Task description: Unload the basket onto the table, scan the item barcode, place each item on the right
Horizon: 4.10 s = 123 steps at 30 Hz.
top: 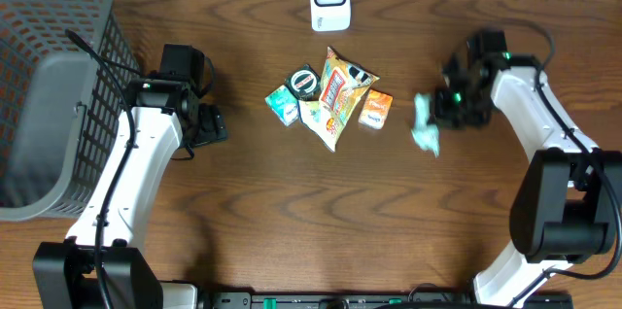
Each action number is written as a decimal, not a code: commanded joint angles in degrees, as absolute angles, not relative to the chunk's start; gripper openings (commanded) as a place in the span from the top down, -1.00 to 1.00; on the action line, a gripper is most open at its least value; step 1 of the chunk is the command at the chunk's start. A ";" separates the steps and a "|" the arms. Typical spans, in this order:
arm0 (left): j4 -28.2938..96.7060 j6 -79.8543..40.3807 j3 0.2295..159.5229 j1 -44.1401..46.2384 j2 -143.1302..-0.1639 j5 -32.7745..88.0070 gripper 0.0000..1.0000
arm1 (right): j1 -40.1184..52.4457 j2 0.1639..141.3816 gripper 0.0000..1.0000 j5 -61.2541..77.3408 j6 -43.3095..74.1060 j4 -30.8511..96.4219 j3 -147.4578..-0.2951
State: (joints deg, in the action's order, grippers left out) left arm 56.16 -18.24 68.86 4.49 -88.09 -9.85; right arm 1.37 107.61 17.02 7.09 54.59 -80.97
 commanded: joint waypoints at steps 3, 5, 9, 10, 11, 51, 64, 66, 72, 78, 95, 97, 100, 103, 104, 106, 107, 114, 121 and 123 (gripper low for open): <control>56.34 -19.00 68.55 4.29 -88.07 -11.00 -0.96 | 11.86 107.46 0.98 11.31 6.76 49.71 -94.02; 56.34 -18.98 68.55 4.29 -88.09 -11.00 -0.96 | 15.40 107.46 0.98 5.87 6.76 46.85 -96.84; 56.34 -18.98 68.55 4.29 -88.09 -11.00 -0.95 | 21.15 107.72 0.98 -0.80 5.06 41.39 -102.87; 56.34 -19.00 68.55 4.29 -88.09 -11.00 -0.96 | 21.74 107.98 0.98 -2.42 4.60 41.32 -104.38; 56.31 -18.98 68.55 4.29 -88.09 -11.00 -0.95 | 21.98 108.12 0.98 -4.64 4.62 41.56 -105.45; 56.34 -19.00 68.55 4.29 -88.09 -11.00 -0.95 | 3.42 130.21 0.97 18.11 4.67 48.49 -105.65; 56.31 -18.98 68.55 4.29 -88.07 -11.00 -0.96 | 13.30 123.39 0.98 -46.24 17.80 59.94 -102.67; 56.34 -18.98 68.55 4.29 -88.09 -11.00 -0.96 | 14.11 123.48 0.98 -43.64 18.35 56.38 -98.85; 56.34 -18.98 68.55 4.29 -88.09 -11.00 -0.95 | 10.63 123.15 0.21 -21.71 13.93 51.46 -97.25; 56.31 -18.98 68.55 4.29 -88.09 -11.00 -0.95 | -0.38 123.11 -0.50 9.30 9.69 49.45 -101.49; 56.34 -19.00 68.55 4.29 -88.07 -11.00 -0.95 | -9.26 135.94 -0.48 27.42 2.46 46.24 -99.68; 56.34 -18.98 68.55 4.29 -88.09 -11.00 -0.95 | -8.97 136.66 -0.20 27.55 2.46 46.59 -99.68; 56.34 -18.98 68.55 4.29 -88.09 -11.00 -0.96 | -8.49 136.73 0.38 27.79 2.46 47.59 -99.68; 56.31 -19.00 68.55 4.29 -88.09 -11.00 -0.95 | -8.01 136.62 0.98 31.53 1.10 48.47 -99.68; 56.34 -19.00 68.55 4.29 -88.09 -11.00 -0.96 | -7.92 136.62 0.98 33.91 1.15 48.73 -99.70; 56.31 -18.98 68.55 4.29 -88.07 -11.00 -0.96 | -7.92 136.35 0.98 36.80 1.15 49.25 -99.79; 56.31 -18.98 68.55 4.29 -88.09 -11.00 -0.95 | -7.92 136.03 0.98 37.28 1.15 49.52 -99.81; 56.31 -19.00 68.55 4.29 -88.09 -11.00 -0.95 | -5.56 127.83 0.98 26.04 1.23 51.77 -99.81; 56.34 -19.00 68.55 4.29 -88.09 -11.00 -0.96 | 8.21 124.55 0.97 -16.38 5.04 54.76 -99.24; 56.34 -18.98 68.55 4.29 -88.09 -11.00 -0.95 | 12.97 124.57 0.97 -28.40 9.45 54.39 -97.62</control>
